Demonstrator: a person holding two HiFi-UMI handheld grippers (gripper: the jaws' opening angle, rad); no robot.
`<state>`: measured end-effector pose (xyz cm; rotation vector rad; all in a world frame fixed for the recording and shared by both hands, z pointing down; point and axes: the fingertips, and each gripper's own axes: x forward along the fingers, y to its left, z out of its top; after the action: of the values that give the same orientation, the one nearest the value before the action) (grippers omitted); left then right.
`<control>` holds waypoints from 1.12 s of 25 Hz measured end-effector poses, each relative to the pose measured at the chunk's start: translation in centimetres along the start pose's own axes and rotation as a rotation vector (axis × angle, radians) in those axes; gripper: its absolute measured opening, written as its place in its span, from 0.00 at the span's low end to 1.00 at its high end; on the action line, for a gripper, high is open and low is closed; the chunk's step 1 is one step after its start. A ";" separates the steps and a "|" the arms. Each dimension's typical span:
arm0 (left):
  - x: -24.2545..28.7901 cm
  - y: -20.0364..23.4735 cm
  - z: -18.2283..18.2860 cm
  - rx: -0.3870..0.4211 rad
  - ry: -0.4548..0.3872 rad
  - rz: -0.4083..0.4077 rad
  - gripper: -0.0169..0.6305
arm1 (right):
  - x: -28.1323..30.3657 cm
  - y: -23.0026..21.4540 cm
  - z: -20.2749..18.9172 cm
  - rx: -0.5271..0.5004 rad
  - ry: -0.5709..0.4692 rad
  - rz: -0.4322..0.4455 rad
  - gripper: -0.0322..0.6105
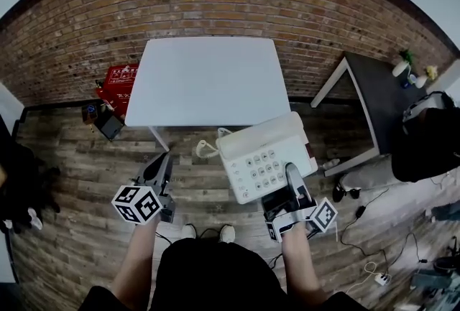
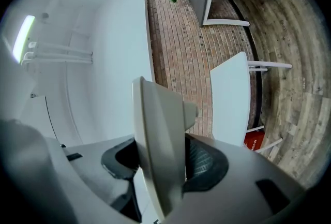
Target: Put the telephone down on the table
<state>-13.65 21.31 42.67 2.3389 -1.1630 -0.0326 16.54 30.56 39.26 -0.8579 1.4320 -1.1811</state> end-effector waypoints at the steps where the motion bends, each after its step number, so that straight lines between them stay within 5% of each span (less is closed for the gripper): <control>1: 0.1 -0.2 -0.2 -0.004 -0.004 0.008 0.05 | -0.1 0.0 0.4 0.001 0.005 0.001 0.40; 14: 1.2 -2.6 -2.3 -0.049 -0.005 0.075 0.05 | -1.0 -1.1 4.0 -0.006 0.058 -0.035 0.40; 28: 6.1 -0.6 -1.4 -0.030 0.030 0.067 0.05 | 2.2 -3.9 5.5 -0.005 0.057 -0.071 0.40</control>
<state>-9.03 17.67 44.85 2.2653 -1.2165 0.0087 21.13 26.28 42.59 -0.8918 1.4613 -1.2646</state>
